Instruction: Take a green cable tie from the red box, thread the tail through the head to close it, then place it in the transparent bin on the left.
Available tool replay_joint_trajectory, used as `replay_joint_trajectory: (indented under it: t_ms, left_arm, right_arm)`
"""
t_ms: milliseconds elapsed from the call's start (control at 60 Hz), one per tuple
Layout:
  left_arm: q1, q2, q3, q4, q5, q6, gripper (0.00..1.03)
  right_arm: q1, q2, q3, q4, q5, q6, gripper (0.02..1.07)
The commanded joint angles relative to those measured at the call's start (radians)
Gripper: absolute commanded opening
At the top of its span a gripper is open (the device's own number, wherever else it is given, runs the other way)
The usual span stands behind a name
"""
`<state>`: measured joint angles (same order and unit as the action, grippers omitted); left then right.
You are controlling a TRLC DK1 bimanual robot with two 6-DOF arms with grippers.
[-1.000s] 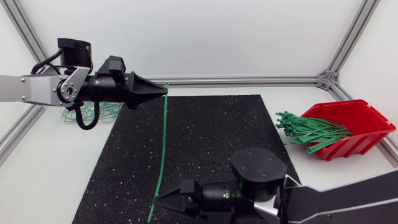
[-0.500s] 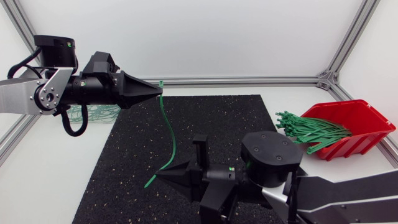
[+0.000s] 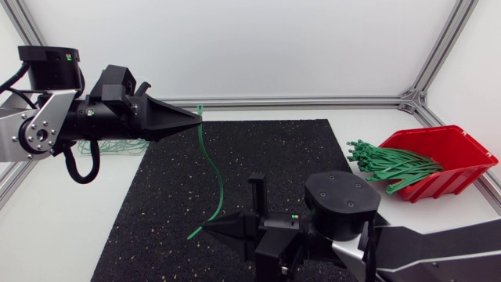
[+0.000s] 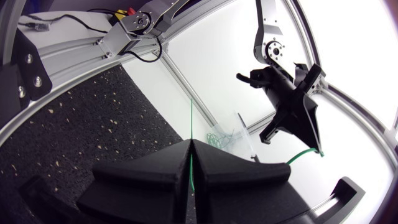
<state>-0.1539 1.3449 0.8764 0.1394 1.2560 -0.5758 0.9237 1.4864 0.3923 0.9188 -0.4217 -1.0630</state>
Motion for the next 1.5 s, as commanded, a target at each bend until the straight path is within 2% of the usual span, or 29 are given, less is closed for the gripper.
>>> replay_joint_trajectory:
  t_ms: [0,67,217,333,467,633,783,933,1117,1317,1483]
  left_arm:
    - [-0.01,-0.03,-0.036,0.002,0.002,0.01,0.03]
    - [-0.015,-0.047,-0.047,0.002,-0.001,0.011,0.03]
    - [-0.018,-0.081,-0.066,0.002,-0.009,0.013,0.03]
    - [-0.022,-0.096,-0.077,0.0,-0.01,0.013,0.03]
    - [-0.03,-0.118,-0.09,0.0,-0.017,0.013,0.03]
    - [-0.044,-0.164,-0.106,0.0,-0.032,0.013,0.03]
    - [-0.061,-0.227,-0.126,-0.008,-0.06,0.013,0.04]
    - [-0.107,-0.309,-0.142,-0.035,-0.096,0.011,0.04]
    - [-0.193,-0.375,-0.145,-0.055,-0.167,0.008,0.04]
    - [-0.282,-0.428,-0.154,-0.055,-0.25,-0.004,0.04]
    - [-0.296,-0.458,-0.146,-0.054,-0.253,-0.047,0.04]
  right_arm:
    - [0.012,-0.025,-0.017,-0.028,-0.012,0.112,0.08]
    - [0.026,-0.041,0.002,-0.092,-0.009,0.166,0.08]
    - [0.047,-0.123,0.114,-0.373,0.077,0.405,0.08]
    - [0.067,-0.15,0.184,-0.532,0.084,0.525,0.08]
    - [0.087,-0.158,0.287,-0.747,0.024,0.647,0.08]
    - [0.099,-0.196,0.369,-0.913,-0.086,0.761,0.08]
    - [0.096,-0.248,0.421,-1.003,-0.187,0.862,0.08]
    - [0.093,-0.348,0.425,-1.037,-0.236,0.997,0.08]
    - [0.055,-0.457,0.408,-1.042,-0.235,1.302,0.08]
    - [0.023,-0.492,0.456,-1.091,-0.325,1.451,0.08]
    - [-0.002,-0.505,0.539,-1.172,-0.356,1.575,0.08]
